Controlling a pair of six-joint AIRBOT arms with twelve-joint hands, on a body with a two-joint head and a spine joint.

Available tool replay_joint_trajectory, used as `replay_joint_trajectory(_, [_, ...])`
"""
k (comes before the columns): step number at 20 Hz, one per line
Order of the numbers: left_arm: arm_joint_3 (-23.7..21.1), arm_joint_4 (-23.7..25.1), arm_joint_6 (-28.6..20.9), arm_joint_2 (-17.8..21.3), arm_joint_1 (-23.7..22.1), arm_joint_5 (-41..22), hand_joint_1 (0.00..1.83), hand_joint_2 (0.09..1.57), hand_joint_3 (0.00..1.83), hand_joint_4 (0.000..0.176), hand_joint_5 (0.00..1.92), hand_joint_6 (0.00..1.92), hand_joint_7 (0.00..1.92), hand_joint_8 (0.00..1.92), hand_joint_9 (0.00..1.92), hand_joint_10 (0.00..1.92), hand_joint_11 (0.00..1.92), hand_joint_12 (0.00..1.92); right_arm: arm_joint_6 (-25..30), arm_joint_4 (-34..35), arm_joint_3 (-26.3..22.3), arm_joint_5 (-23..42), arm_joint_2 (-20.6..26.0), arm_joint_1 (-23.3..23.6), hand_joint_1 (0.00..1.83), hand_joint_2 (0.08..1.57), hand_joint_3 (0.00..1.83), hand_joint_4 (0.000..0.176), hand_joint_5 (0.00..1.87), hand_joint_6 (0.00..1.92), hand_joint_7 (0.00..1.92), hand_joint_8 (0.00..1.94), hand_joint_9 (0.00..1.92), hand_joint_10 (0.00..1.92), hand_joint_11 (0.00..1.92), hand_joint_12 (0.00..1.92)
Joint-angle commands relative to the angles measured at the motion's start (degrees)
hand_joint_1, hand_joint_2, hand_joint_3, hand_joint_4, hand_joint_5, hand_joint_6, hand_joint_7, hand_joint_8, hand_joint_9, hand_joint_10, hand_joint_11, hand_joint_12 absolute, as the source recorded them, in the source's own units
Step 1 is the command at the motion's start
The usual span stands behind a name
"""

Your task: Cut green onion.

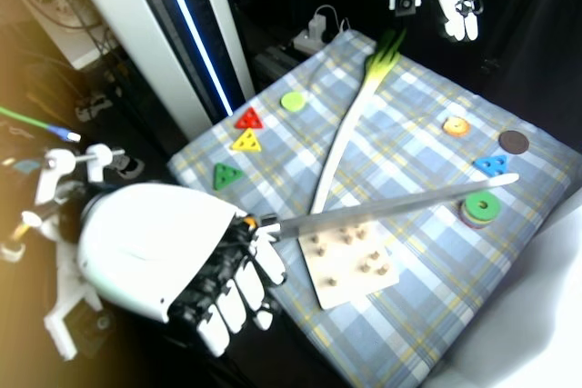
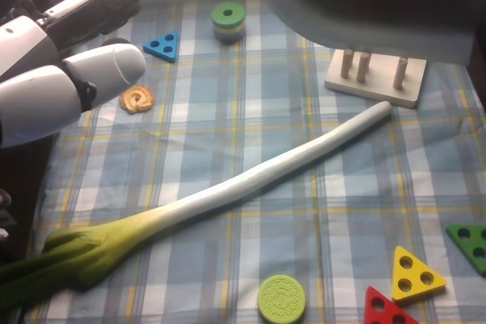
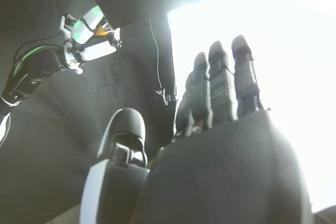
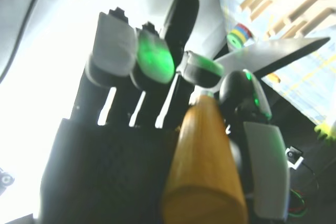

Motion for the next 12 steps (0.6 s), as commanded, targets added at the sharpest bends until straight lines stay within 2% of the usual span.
replay_joint_trajectory(1, [0.10,0.47,-0.24,-0.29,-0.39,-7.01,0.00,1.38,0.00,0.000,0.09,0.01,0.19,0.01,0.19,0.01,0.05,0.21,-0.71,1.63,0.38,5.91,0.52,1.08,0.42,1.37,0.00,0.076,1.07,1.92,1.32,1.94,1.42,1.92,1.43,1.92])
replay_joint_trajectory(2, [0.11,0.48,-0.24,-0.33,-0.39,-6.97,0.00,1.38,0.00,0.000,0.08,0.00,0.18,0.00,0.18,0.00,0.04,0.20,-1.14,1.60,0.38,5.38,0.52,1.09,0.45,1.37,0.00,0.077,1.09,1.92,1.33,1.94,1.43,1.92,1.45,1.92])
replay_joint_trajectory(3, [0.14,0.54,-0.24,-0.39,-0.39,-6.85,0.00,1.38,0.00,0.000,0.12,0.01,0.28,0.01,0.26,0.01,0.08,0.21,-1.54,1.14,0.43,4.43,0.52,1.21,0.45,1.38,0.00,0.077,1.10,1.92,1.36,1.94,1.47,1.92,1.48,1.92])
replay_joint_trajectory(9, [0.19,0.74,-0.24,-0.52,-0.39,-6.82,0.00,1.38,0.00,0.000,0.12,0.00,0.20,0.00,0.20,0.00,0.04,0.19,-1.57,-2.70,0.81,1.00,-0.11,3.57,0.43,1.37,0.00,0.080,1.07,1.92,1.34,1.94,1.44,1.92,1.46,1.92])
replay_joint_trajectory(12, [0.19,0.82,-0.24,-0.53,-0.39,-6.80,0.00,1.39,0.00,0.000,0.16,0.00,0.27,0.01,0.25,0.01,0.07,0.21,-1.57,-4.01,0.81,0.15,-0.45,4.35,0.46,1.37,0.00,0.086,1.07,1.92,1.34,1.94,1.45,1.92,1.47,1.92])
